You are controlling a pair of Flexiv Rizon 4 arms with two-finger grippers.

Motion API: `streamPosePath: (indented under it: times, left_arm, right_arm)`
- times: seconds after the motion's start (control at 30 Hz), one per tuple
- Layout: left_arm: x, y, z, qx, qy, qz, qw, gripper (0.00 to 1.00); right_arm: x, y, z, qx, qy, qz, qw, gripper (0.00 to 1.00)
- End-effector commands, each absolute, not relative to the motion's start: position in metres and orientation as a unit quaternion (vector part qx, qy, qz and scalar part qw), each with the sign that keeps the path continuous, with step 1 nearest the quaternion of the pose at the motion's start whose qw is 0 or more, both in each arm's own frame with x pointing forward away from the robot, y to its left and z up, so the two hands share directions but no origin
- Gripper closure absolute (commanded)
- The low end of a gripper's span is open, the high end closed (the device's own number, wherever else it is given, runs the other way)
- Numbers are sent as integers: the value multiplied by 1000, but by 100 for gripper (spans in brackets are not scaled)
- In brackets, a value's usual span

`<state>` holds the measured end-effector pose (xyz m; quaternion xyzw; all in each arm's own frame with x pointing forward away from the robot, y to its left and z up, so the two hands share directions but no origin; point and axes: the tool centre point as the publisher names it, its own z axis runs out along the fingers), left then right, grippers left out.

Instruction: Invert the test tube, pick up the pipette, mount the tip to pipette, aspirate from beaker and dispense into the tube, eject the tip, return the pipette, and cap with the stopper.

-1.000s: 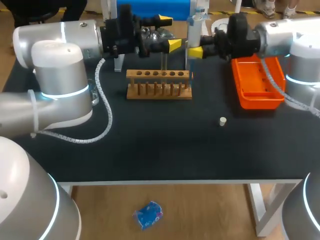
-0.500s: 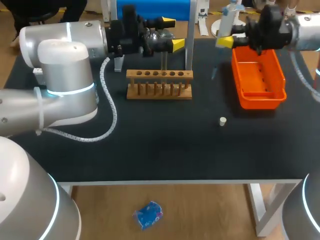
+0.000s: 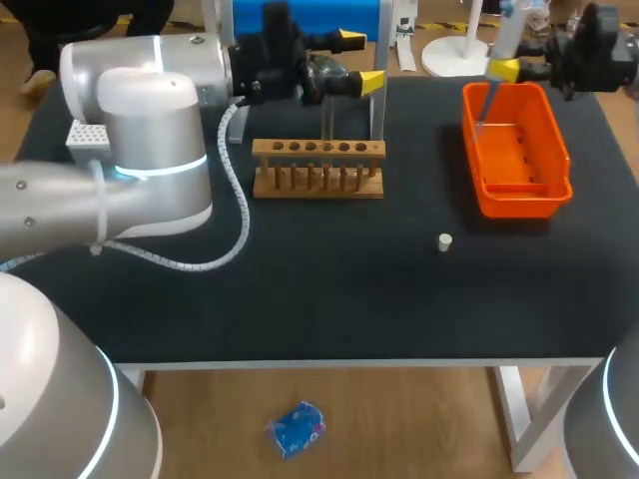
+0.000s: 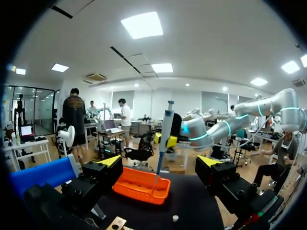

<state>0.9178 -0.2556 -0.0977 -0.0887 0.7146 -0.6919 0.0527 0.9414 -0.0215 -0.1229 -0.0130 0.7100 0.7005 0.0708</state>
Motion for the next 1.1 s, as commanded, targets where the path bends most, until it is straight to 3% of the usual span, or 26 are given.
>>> streamPosePath:
  times: [0.03, 0.47, 1.1]
  left_arm:
    - [928, -266, -97, -87, 720, -687, 47, 0]
    - [941, -288, -96, -85, 727, -680, 35, 0]
    - [941, -301, -90, -84, 730, -678, 32, 0]
  right_arm:
    - [933, -49, -126, 4, 709, 700, 80, 100]
    - [936, -105, -153, 59, 705, 700, 98, 100]
    - [975, -118, -166, 62, 700, 704, 100, 100]
